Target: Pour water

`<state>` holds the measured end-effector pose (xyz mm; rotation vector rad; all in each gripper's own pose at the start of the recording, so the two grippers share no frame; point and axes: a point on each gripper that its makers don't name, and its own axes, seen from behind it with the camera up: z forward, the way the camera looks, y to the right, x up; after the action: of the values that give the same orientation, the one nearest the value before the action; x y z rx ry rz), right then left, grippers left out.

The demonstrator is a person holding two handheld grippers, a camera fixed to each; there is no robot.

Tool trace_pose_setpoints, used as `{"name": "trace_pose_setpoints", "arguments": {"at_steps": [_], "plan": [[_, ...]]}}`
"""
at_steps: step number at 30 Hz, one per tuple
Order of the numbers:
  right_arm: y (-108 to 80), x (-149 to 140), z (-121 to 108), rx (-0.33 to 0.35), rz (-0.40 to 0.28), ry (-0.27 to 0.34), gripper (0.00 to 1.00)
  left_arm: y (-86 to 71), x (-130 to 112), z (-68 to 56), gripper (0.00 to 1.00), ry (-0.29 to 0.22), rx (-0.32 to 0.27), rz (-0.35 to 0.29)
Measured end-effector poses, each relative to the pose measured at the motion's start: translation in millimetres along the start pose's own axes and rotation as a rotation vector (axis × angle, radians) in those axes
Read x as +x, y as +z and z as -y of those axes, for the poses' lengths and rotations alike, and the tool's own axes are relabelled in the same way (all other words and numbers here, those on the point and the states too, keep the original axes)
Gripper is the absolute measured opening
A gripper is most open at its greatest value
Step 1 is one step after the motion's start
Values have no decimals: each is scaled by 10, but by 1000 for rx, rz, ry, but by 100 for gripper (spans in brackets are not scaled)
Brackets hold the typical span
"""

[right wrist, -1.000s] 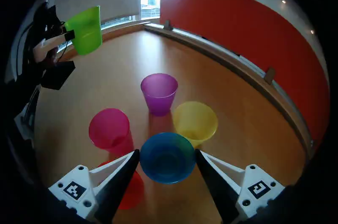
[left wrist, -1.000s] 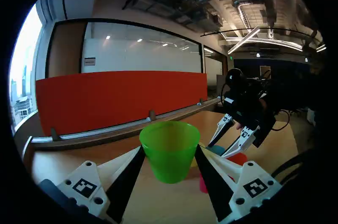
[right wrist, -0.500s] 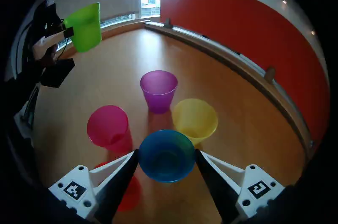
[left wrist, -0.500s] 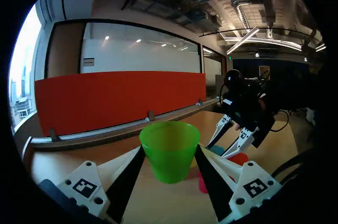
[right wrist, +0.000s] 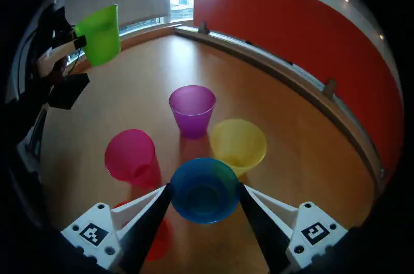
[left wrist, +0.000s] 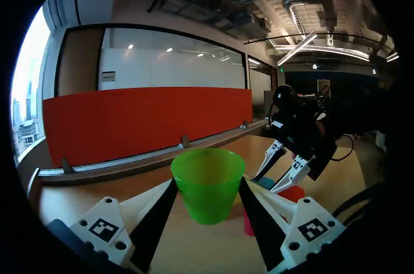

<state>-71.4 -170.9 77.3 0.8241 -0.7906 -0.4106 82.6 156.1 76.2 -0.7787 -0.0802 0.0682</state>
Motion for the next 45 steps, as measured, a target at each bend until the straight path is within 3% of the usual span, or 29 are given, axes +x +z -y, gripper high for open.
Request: {"name": "trace_pose_setpoints", "arguments": {"at_steps": [20, 45], "plan": [[-57, 85, 49, 6, -66, 4, 94, -14, 35, -16, 83, 7, 7, 2], [-517, 617, 116, -28, -334, 43, 94, -78, 113, -17, 83, 2, 41, -4]]}}
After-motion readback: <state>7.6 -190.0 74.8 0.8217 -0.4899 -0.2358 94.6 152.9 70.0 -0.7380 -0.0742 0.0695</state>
